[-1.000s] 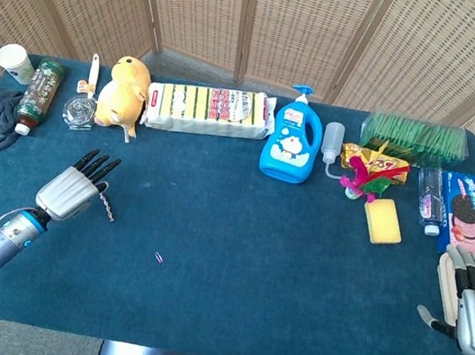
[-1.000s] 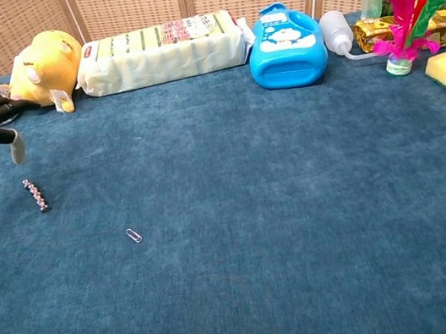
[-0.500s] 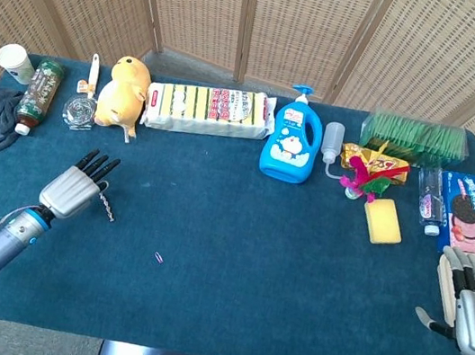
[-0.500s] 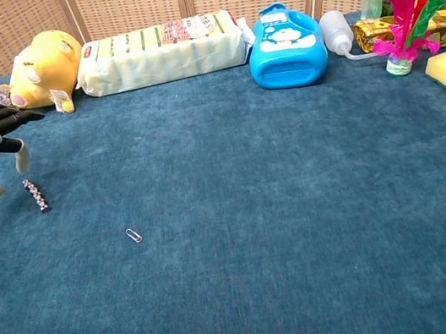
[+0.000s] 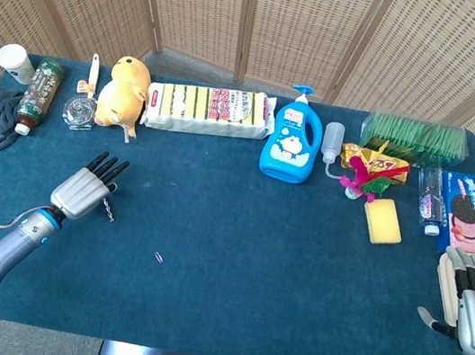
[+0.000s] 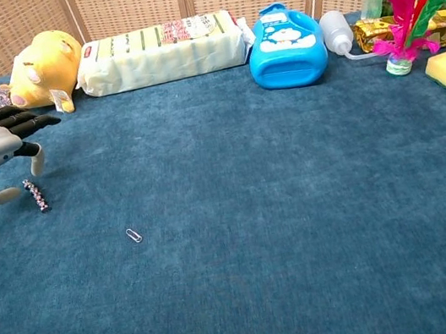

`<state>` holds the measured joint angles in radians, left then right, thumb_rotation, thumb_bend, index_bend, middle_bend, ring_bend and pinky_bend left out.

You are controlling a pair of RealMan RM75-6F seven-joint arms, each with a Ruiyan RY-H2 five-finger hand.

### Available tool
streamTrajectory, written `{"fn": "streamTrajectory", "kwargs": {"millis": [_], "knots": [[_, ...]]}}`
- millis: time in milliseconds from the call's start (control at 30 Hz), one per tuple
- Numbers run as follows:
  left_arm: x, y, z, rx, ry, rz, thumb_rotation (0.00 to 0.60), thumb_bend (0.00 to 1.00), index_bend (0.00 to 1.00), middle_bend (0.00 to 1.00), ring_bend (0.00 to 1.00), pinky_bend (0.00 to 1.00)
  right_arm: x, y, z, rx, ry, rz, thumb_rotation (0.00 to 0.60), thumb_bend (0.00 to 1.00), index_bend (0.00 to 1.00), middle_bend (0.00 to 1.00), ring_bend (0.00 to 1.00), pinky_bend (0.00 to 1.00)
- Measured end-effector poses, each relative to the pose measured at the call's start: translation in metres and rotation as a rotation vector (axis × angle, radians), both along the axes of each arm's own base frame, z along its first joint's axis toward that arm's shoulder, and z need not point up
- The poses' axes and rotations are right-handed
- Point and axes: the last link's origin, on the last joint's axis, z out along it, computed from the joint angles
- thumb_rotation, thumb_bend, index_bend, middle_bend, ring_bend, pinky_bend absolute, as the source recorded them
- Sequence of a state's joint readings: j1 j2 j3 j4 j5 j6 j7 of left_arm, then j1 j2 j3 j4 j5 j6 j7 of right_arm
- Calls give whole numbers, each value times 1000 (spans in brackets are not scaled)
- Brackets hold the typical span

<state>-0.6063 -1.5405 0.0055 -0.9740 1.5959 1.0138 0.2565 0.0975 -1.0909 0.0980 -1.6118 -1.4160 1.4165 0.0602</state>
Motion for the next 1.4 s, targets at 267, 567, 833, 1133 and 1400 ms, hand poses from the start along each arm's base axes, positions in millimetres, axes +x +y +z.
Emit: {"fn": "streamTrajectory", "kwargs": {"millis": [267, 567, 833, 1133, 1400], "knots": [[2, 1, -3, 1, 17, -4, 600, 617, 418, 0, 0, 0, 0, 0, 1, -4, -7, 2, 600, 0, 0, 0, 0, 0], [2, -1, -7, -2, 31, -7, 600, 625, 419, 0, 0, 0, 0, 0, 2, -4, -12, 5, 600, 0, 0, 0, 0, 0], [0, 0, -8, 1, 43, -4, 600, 642, 421, 0, 0, 0, 0, 1, 3, -7, -5, 5, 600, 0, 0, 0, 0, 0], [2, 0, -12, 3, 58, -12, 600, 665, 426, 0, 0, 0, 1, 1, 4, -17, 10, 11, 600, 0, 0, 0, 0, 0], [3, 0, -11, 19, 69, -22, 600, 702, 477, 0, 0, 0, 1, 2, 5, -19, 5, 12, 600, 0, 0, 0, 0, 0]]}}
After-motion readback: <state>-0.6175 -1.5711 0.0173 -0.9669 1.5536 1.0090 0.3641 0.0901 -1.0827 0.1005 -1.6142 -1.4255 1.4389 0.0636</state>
